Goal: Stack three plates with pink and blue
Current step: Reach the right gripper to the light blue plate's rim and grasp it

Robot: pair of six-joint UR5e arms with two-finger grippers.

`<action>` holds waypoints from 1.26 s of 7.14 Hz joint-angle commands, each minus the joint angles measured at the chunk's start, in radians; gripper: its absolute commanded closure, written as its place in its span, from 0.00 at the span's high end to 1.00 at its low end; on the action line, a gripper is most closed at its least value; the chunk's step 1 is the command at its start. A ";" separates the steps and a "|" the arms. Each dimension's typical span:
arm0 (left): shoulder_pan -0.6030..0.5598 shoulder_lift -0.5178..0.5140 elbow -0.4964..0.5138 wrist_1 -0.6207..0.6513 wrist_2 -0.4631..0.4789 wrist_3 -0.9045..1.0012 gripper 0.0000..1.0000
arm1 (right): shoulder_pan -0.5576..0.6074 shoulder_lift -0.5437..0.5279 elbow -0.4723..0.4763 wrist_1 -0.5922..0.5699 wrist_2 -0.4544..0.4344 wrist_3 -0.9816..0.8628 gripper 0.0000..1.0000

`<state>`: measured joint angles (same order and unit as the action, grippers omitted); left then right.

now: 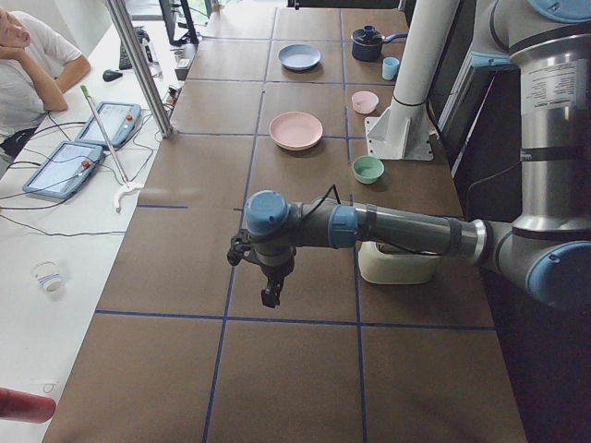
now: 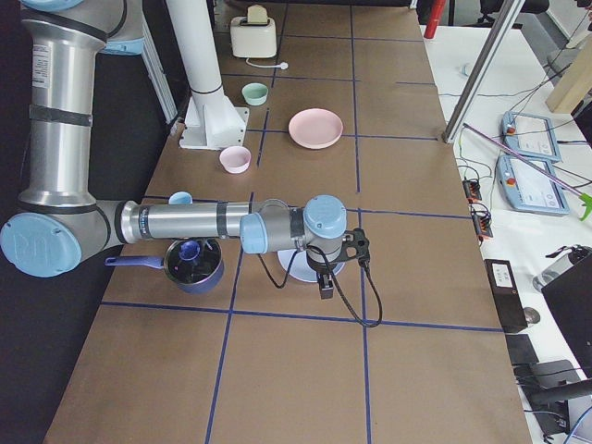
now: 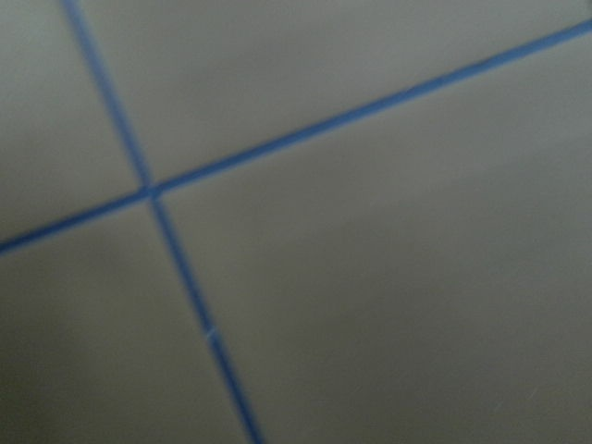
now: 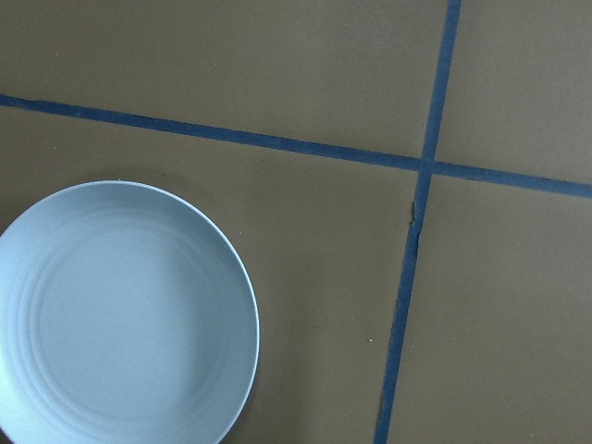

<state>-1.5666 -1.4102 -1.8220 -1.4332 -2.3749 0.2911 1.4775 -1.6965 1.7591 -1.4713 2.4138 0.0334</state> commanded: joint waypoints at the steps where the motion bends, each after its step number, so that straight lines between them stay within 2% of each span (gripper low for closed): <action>1: -0.059 0.036 0.027 -0.004 -0.012 0.029 1.00 | -0.122 -0.006 -0.007 0.157 -0.008 0.296 1.00; 2: -0.059 0.036 0.026 -0.004 -0.012 0.029 1.00 | -0.169 -0.024 -0.054 0.334 -0.033 0.439 1.00; 3: -0.058 0.034 0.026 -0.006 -0.012 0.029 1.00 | -0.216 -0.029 -0.149 0.532 -0.041 0.567 1.00; 4: -0.059 0.034 0.026 -0.004 -0.012 0.029 1.00 | -0.277 -0.026 -0.217 0.681 -0.082 0.676 1.00; 6: -0.059 0.034 0.024 -0.006 -0.013 0.029 1.00 | -0.359 -0.028 -0.326 0.810 -0.126 0.712 0.99; 7: -0.059 0.034 0.024 -0.006 -0.013 0.029 1.00 | -0.368 -0.028 -0.358 0.847 -0.127 0.712 0.92; 8: -0.059 0.036 0.024 -0.006 -0.018 0.031 1.00 | -0.368 -0.028 -0.360 0.853 -0.122 0.714 0.44; 9: -0.059 0.036 0.024 -0.006 -0.018 0.031 1.00 | -0.368 -0.028 -0.356 0.853 -0.116 0.714 0.13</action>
<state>-1.6260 -1.3751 -1.7978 -1.4388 -2.3914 0.3216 1.1124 -1.7241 1.4077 -0.6288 2.2930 0.7455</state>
